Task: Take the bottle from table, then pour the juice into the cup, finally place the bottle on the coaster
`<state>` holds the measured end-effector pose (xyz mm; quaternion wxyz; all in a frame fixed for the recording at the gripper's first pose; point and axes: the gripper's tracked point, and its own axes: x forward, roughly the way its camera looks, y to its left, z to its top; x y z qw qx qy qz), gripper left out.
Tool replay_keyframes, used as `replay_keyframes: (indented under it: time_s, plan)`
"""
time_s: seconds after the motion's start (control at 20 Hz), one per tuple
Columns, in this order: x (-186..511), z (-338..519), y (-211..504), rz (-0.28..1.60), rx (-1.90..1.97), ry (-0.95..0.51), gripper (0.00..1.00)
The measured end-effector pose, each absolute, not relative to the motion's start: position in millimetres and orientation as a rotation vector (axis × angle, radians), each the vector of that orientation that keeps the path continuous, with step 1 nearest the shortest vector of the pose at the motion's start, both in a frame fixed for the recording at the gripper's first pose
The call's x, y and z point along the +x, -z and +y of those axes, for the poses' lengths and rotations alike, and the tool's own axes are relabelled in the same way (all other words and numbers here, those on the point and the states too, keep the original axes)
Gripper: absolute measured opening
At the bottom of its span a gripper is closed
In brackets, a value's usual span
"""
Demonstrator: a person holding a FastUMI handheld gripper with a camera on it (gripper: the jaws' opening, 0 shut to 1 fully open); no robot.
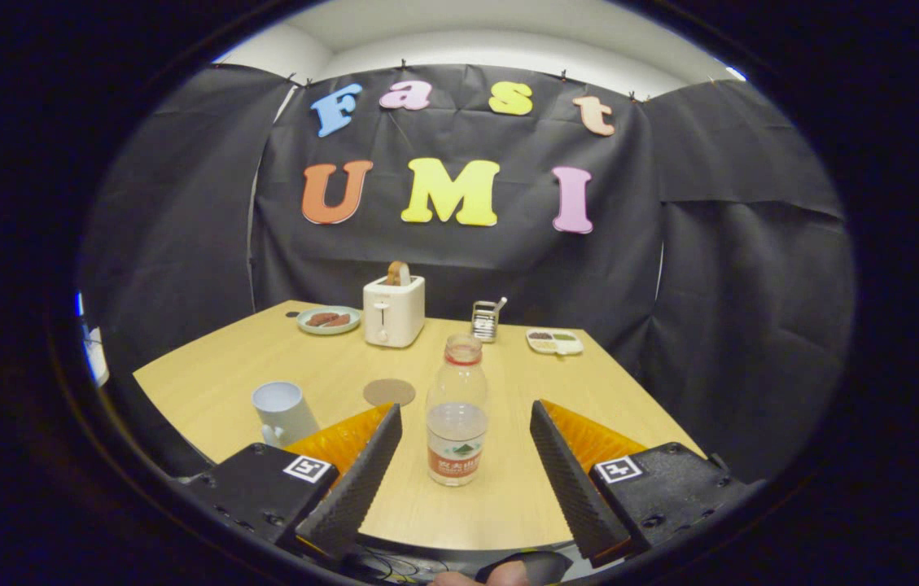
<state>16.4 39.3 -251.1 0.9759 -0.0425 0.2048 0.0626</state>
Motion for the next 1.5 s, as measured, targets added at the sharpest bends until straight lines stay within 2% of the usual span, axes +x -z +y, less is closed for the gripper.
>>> replay_keyframes:
  time_s: [0.4, 0.8, 1.1, 1.5]
  plan:
    - [51.3, 40.5, 333.8, 0.505, -0.027, -0.12, 1.0]
    - [87.5, 62.4, 358.0, 0.497, 0.046, -0.123, 1.0]
    - [93.4, 68.7, 357.2, 0.508, 0.079, -0.103, 0.82]
    - [117.2, 84.3, 314.9, 0.429, -0.148, -0.127, 0.77]
